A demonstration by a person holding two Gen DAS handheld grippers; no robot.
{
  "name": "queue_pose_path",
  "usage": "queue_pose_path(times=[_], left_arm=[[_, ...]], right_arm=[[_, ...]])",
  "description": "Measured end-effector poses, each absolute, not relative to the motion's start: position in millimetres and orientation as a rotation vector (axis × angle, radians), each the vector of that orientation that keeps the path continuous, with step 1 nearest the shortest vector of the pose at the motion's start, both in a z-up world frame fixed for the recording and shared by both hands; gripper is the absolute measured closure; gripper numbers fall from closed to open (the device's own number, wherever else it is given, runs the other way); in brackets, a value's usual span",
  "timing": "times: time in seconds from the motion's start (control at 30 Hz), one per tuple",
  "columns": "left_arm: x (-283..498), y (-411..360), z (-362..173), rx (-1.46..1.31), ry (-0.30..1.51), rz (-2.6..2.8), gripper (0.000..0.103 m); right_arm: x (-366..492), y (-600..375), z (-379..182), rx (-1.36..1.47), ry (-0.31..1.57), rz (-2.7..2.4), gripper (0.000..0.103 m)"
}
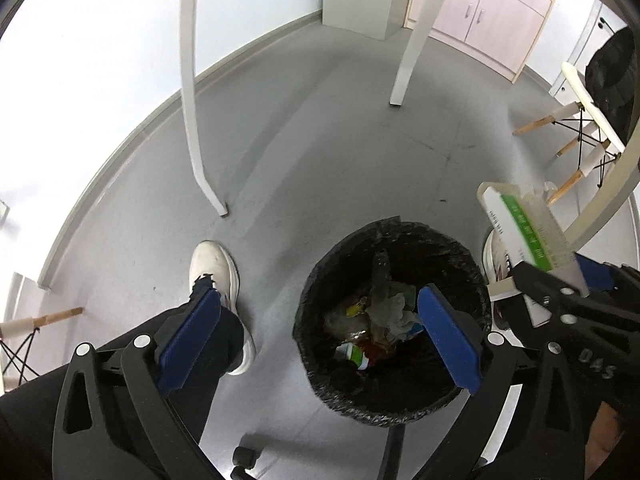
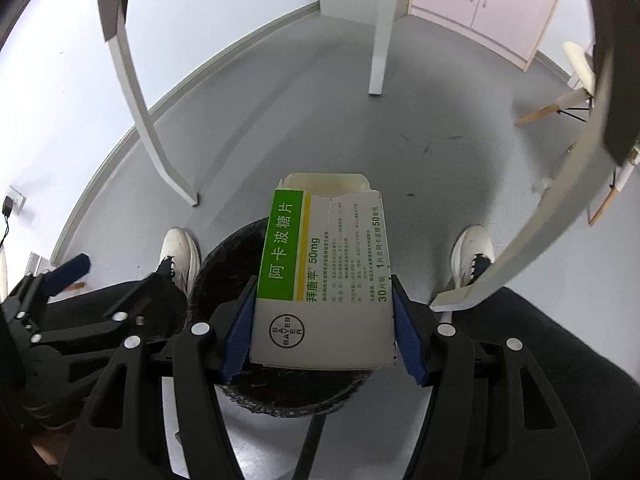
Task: Collect trash
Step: 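Open the left tool to drop the red net while the right tool drops the box, then raise both open tools from the bin back up over the table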
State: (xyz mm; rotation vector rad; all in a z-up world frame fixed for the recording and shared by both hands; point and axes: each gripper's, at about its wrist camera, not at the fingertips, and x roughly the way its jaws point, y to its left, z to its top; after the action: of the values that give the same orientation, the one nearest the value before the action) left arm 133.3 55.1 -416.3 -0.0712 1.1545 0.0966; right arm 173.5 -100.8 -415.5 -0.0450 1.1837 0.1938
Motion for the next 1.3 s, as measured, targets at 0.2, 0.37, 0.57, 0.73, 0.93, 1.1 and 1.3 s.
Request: queue_pose_path(times=[0.2,0.37,0.57,0.73,0.93,1.1,1.3], left_arm=[[130,68,-418,-0.077,1.167,0.114,0.006],[125,74,-418,-0.068,1.177,0.123,0.006],[119,78,-415,-0.077,1.184,0.123,0.006],[114,75,-407,-0.086,1.173,0.113,0.006],[103,68,-390,-0.084,1.166,0.113,0.006],[86,63,-364,-0.116,1.147,0.104,0.006],[60,45,-318,-0.081,1.074,0.104,0.006]], right_arm=[[172,-78,-428,-0.101,1.215,0.213,0.044],[175,-67,-435,-0.128,1.243,0.212,0.040],[177,-72,-432,-0.109,1.231,0.186,0.020],[170,-79,-423,-0.113,1.201,0.174,0.008],[157,-100,-407,-0.096,1.185,0.147,0.008],[139,-114,-380,-0.089,1.152,0.133,0.008],[106,-130,-345,-0.098,1.099,0.103,0.008]])
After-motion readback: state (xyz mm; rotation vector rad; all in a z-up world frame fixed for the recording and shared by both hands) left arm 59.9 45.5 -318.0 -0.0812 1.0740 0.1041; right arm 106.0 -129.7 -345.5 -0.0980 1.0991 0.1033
